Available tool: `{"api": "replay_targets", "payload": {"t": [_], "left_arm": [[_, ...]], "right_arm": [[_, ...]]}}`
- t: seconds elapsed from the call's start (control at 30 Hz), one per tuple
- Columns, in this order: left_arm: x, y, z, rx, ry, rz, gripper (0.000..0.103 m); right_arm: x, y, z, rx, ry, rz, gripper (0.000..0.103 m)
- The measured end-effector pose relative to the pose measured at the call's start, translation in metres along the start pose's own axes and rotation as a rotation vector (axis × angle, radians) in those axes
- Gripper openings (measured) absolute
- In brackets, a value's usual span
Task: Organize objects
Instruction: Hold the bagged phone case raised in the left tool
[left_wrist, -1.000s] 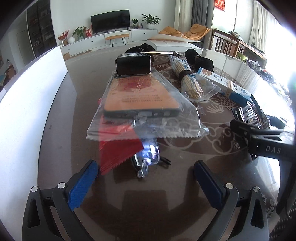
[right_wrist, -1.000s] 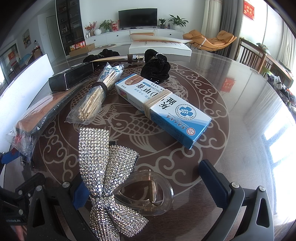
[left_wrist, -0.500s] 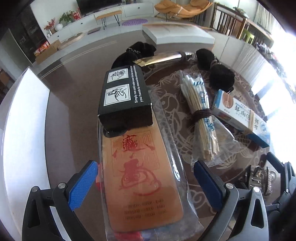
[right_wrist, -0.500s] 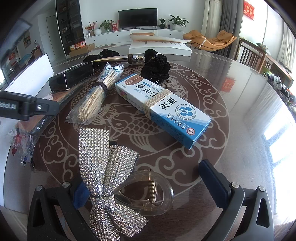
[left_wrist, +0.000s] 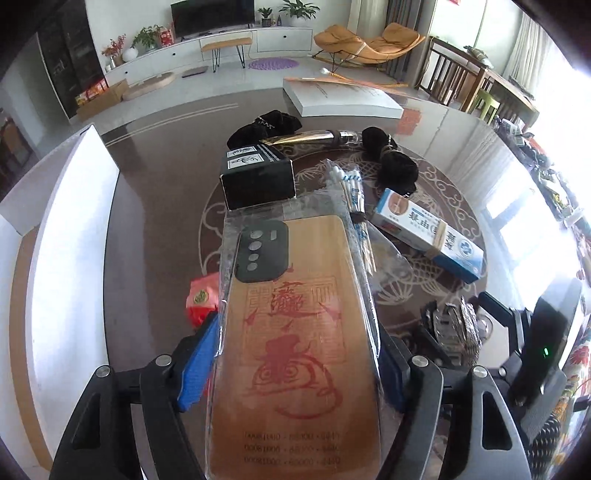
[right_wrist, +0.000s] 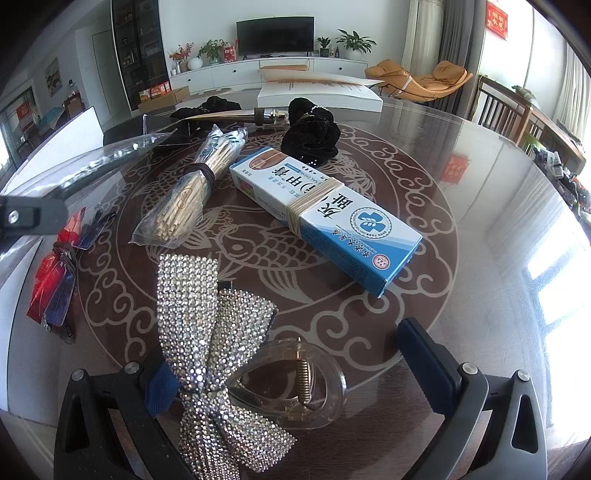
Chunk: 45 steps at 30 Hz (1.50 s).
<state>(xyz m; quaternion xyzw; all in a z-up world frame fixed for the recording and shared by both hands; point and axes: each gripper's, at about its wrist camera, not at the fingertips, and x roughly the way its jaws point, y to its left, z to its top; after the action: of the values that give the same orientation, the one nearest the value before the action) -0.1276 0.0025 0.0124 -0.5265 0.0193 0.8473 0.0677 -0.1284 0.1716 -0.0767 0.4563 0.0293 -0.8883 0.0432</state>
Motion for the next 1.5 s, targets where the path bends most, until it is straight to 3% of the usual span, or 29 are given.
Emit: {"api": "replay_targets", "payload": {"t": [0.2,0.33,0.4,0.53,0.63,0.77,1.0,1.13,1.5], "left_arm": [[-0.049,-0.014,-0.098,0.049,-0.075,0.013,0.074],[-0.048,-0.022,-0.146,0.086,-0.095,0.026,0.074],[-0.035,-0.022,-0.156,0.082,-0.069,0.018,0.074],[-0.003,-0.014,-0.158,0.032,-0.028,-0.007,0.073],[0.003,-0.019,-0.151,0.054,-0.06,0.02,0.075],[0.015,-0.021,-0.136,0.045,-0.068,0.033,0.085],[0.027,-0.019,-0.115,0.015,-0.083,0.049,0.087],[0.034,-0.015,-0.109,-0.001,-0.1,0.058,0.103],[0.036,-0.014,-0.11,-0.009,-0.139,0.056,0.103]], "right_arm": [[0.0,0.0,0.0,0.0,0.0,0.0,0.103],[0.0,0.0,0.0,0.0,0.0,0.0,0.103],[0.0,0.0,0.0,0.0,0.0,0.0,0.103],[0.0,0.0,0.0,0.0,0.0,0.0,0.103],[0.0,0.0,0.0,0.0,-0.001,0.0,0.103],[0.0,0.0,0.0,0.0,0.0,0.0,0.103],[0.0,0.0,0.0,0.0,0.0,0.0,0.103],[0.0,0.0,0.0,0.0,0.0,0.0,0.103],[0.0,0.0,0.0,0.0,0.0,0.0,0.103]]}}
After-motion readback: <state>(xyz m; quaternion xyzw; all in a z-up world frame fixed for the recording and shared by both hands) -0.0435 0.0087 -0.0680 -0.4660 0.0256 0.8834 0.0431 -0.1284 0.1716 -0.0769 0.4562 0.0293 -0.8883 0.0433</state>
